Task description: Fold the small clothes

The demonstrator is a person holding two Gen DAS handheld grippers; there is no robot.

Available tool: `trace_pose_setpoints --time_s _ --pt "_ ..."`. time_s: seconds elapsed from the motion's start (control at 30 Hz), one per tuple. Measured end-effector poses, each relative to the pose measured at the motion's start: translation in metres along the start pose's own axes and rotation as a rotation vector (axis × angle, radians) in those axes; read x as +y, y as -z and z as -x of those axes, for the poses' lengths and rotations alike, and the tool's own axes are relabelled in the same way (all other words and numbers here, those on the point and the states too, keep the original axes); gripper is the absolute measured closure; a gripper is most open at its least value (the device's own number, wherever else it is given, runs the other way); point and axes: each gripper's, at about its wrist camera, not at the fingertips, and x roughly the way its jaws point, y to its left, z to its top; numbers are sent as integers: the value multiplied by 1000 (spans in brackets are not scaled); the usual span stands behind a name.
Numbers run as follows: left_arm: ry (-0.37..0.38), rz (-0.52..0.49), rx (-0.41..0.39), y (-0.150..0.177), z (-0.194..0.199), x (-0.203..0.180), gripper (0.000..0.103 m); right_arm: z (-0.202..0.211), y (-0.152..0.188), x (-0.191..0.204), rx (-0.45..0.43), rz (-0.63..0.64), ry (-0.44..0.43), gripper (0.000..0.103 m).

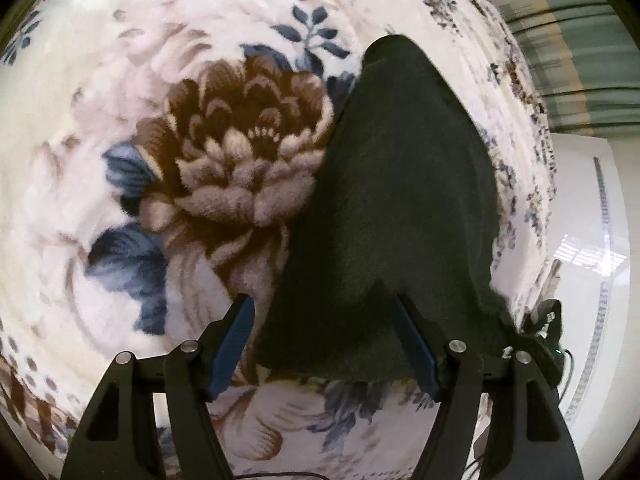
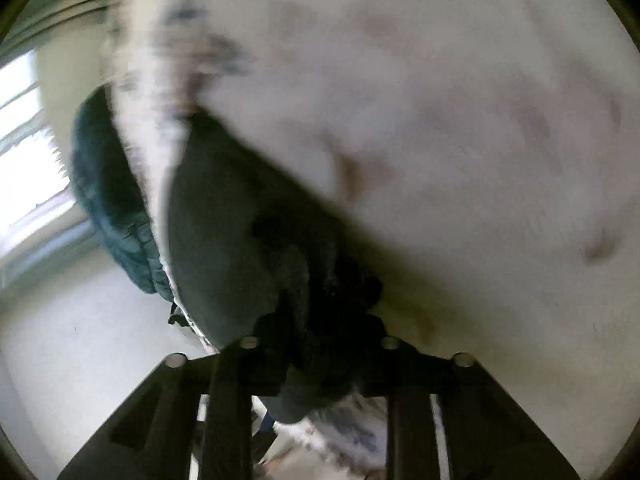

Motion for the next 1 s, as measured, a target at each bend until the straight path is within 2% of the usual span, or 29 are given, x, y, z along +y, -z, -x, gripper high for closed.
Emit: trace_pose_setpoints --time_s 0.03,0.07,0.1,0.13,0.2,0.23,0.33,0.4,0.5,0.57,0.67,0.73,0.8,0.87,0.9,0.93,0.97,1.0 --pt "0 -5 -3 -1 1 0 34 5 2 13 -10 99 23 86" --pt "2 -12 -2 -2 1 1 34 6 4 20 -2 196 116 86" --pt "5 -20 -2 -4 1 1 34 2 3 18 29 223 188 86" --pt "1 -25 -6 -6 1 2 34 -7 0 7 100 205 263 83" --pt "9 -45 -24 -15 5 1 34 -8 -7 -13 181 106 292 58" --pt "17 -58 -37 -20 7 1 34 -2 -13 -14 192 85 271 56" --pt "45 -102 -65 -40 3 1 34 22 -32 5 157 141 235 41" --pt "60 -130 -51 -55 -10 2 30 13 -53 17 185 181 200 35" --pt "109 -142 -13 -75 -34 4 30 -30 -80 27 291 251 180 35" --pt "189 -152 6 -86 -46 2 29 -66 -97 33 383 284 151 35" --pt "260 -175 24 -96 -60 -6 22 -110 -91 47 524 348 53 34" --pt "290 -183 25 -99 -66 -12 18 -140 -84 63 602 385 25 34" --pt "332 -195 26 -101 -70 -19 18 -160 -74 72 658 408 10 34" --pt "364 -193 20 -102 -70 -25 18 -175 -65 80 670 424 2 34" --pt "387 -186 9 -102 -68 -28 22 -180 -61 85 660 437 13 35" --pt "393 -175 -1 -101 -66 -31 53 -180 -58 87 644 447 30 38" --pt "377 -170 6 -103 -64 -31 76 -175 -56 86 619 442 45 50" --pt "393 -158 16 -104 -62 -33 81 -169 -64 84 600 428 45 62"
